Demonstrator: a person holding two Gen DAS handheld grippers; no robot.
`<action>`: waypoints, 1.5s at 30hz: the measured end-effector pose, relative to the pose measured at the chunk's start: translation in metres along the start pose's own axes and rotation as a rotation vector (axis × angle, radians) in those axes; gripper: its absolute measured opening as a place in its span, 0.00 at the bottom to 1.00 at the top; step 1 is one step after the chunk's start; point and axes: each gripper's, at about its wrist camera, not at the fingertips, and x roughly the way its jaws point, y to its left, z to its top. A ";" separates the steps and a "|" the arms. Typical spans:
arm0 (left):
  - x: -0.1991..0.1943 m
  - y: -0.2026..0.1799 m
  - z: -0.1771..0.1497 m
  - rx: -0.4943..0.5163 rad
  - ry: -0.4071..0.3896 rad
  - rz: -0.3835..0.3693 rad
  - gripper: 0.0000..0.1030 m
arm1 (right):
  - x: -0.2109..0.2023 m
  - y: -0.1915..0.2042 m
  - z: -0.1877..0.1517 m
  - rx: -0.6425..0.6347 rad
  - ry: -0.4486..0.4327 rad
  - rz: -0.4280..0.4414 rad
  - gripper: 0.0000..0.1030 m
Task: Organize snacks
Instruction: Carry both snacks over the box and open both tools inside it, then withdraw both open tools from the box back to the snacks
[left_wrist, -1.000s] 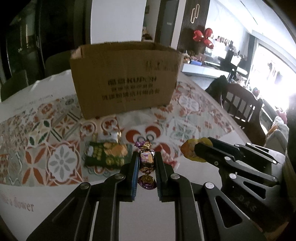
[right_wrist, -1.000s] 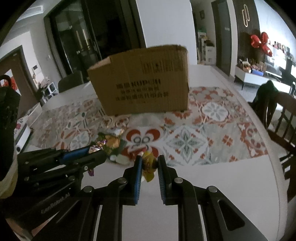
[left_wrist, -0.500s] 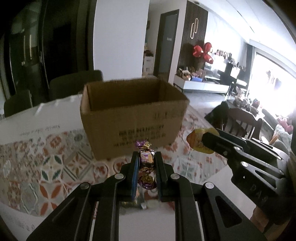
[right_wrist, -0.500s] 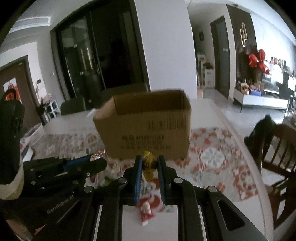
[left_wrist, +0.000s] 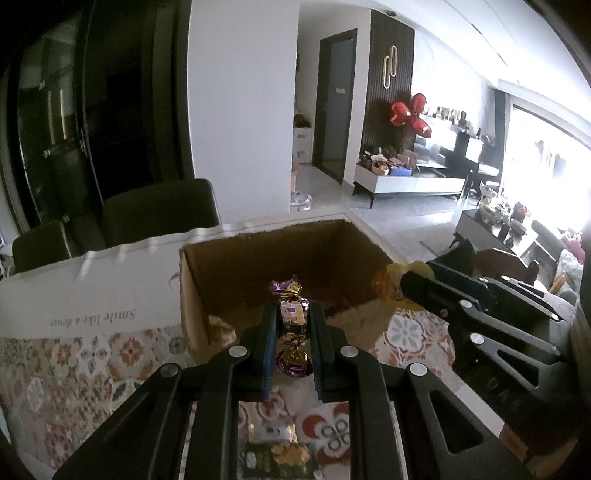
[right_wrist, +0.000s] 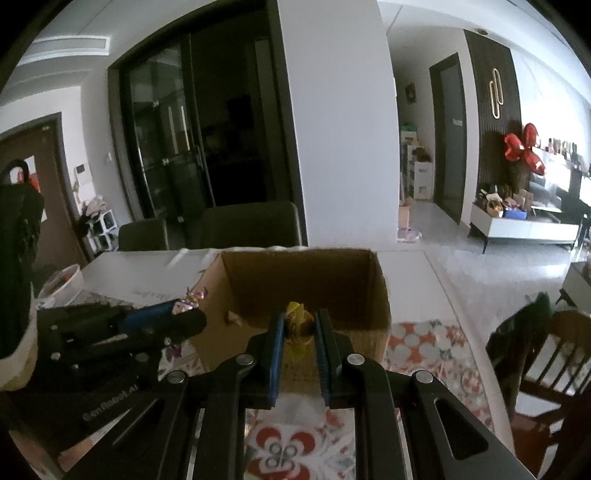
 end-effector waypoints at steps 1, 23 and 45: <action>0.003 0.001 0.003 -0.002 0.005 0.001 0.17 | 0.004 -0.001 0.003 -0.003 0.002 0.001 0.17; 0.061 0.024 0.030 -0.006 0.070 0.126 0.59 | 0.071 -0.021 0.019 0.000 0.103 -0.108 0.39; -0.046 0.007 -0.042 0.058 -0.104 0.127 0.75 | -0.021 0.008 -0.025 -0.042 0.014 -0.078 0.49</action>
